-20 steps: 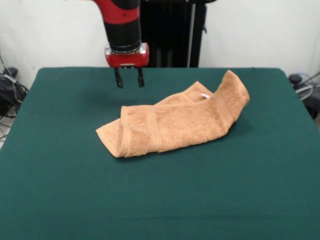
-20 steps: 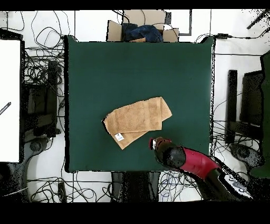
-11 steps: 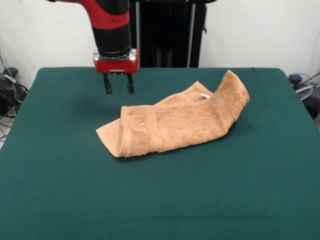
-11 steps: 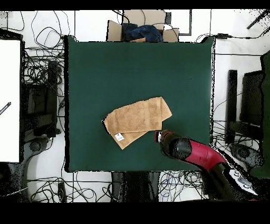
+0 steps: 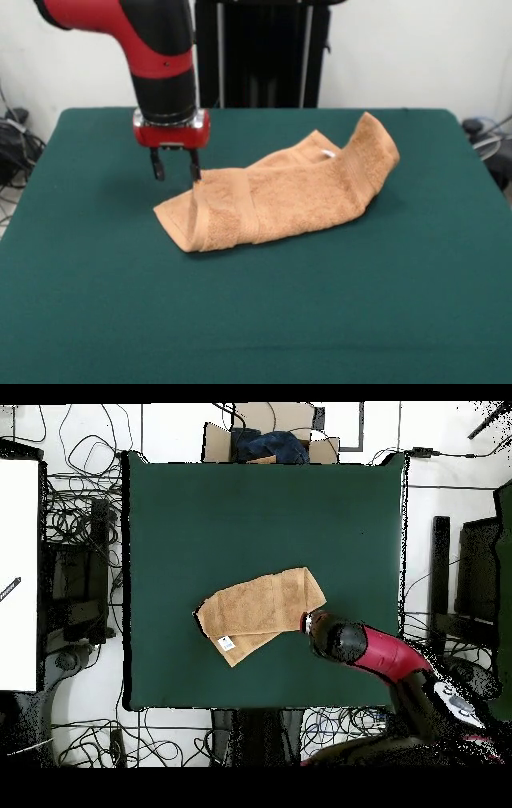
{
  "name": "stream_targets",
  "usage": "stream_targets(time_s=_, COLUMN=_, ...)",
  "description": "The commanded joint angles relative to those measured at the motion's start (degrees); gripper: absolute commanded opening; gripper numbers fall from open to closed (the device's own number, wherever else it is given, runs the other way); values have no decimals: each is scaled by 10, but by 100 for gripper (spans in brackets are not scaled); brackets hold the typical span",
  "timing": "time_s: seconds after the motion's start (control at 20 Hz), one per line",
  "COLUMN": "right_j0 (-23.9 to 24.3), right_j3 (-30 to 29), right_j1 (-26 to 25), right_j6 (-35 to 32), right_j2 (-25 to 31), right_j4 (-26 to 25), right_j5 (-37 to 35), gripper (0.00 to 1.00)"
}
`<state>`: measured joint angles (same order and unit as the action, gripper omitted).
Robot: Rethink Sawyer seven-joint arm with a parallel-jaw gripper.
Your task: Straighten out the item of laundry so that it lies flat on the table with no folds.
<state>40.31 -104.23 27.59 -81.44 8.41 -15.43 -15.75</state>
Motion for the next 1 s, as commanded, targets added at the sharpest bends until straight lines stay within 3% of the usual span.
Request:
stream_targets(time_s=0.05, right_j0=-30, right_j3=41, right_j1=-20, right_j6=-68, right_j2=56, right_j4=28, right_j5=-34, gripper=100)
stream_targets(time_s=0.45, right_j0=-51, right_j3=-14, right_j1=2, right_j6=-120, right_j2=25, right_j4=27, right_j5=44, gripper=100)
stream_targets(time_s=1.0, right_j0=-56, right_j3=-7, right_j1=10, right_j6=-103, right_j2=17, right_j4=27, right_j5=13, gripper=100)
